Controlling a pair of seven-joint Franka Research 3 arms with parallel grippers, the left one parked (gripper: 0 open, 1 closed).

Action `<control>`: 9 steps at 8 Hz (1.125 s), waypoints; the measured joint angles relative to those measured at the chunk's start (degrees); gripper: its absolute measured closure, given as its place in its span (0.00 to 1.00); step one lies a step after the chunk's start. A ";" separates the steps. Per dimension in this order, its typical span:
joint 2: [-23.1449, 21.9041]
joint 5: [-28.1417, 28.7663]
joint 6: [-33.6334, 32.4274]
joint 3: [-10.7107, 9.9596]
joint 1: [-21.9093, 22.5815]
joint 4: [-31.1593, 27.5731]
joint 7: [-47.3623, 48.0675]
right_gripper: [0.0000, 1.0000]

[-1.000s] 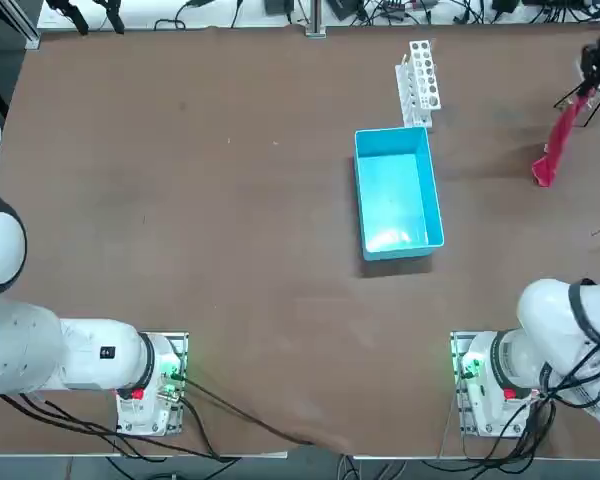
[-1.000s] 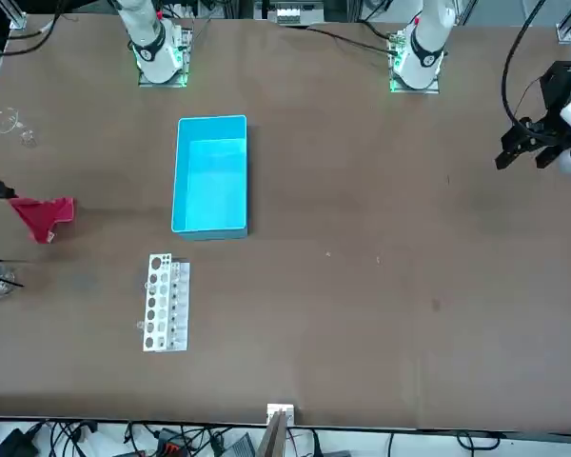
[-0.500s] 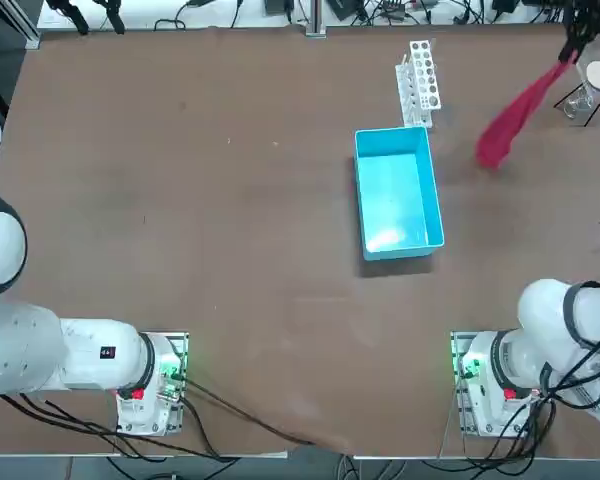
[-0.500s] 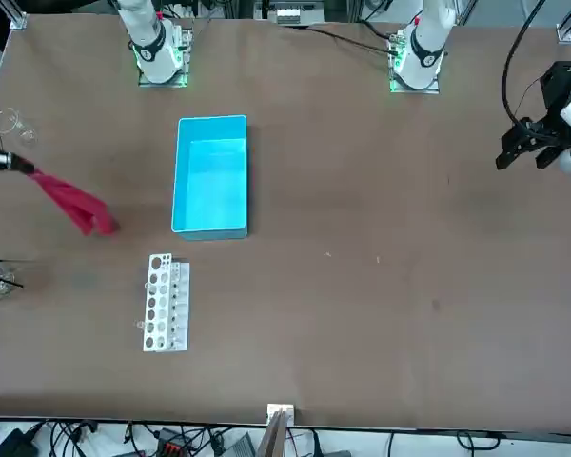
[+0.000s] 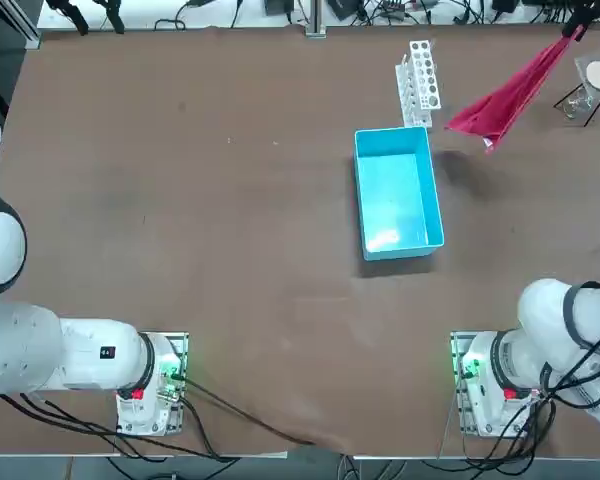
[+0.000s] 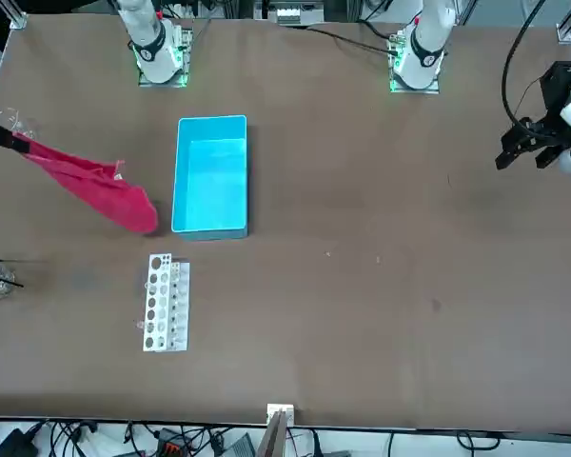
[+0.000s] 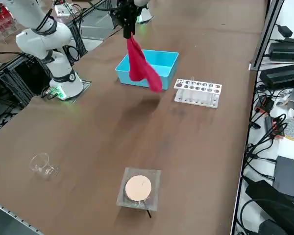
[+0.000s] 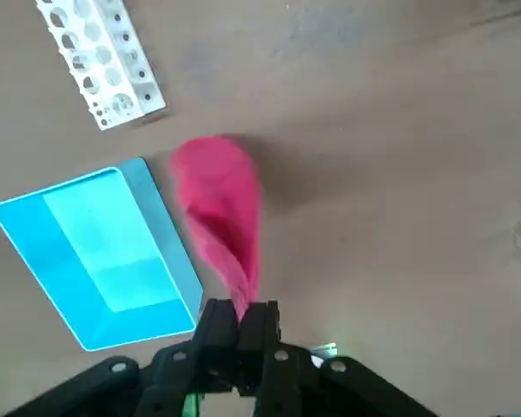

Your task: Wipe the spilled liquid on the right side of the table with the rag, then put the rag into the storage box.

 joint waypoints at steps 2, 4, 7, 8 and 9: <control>0.70 0.00 -1.02 0.00 -0.24 1.25 0.01 0.98; 0.65 0.32 -3.33 -1.65 3.08 3.53 0.59 0.98; -0.43 6.31 -4.28 -11.09 19.74 4.67 7.83 0.98; -1.02 10.61 -4.29 -14.88 25.12 4.65 11.01 0.98; -1.63 14.58 -4.29 -19.21 30.47 4.63 13.17 0.98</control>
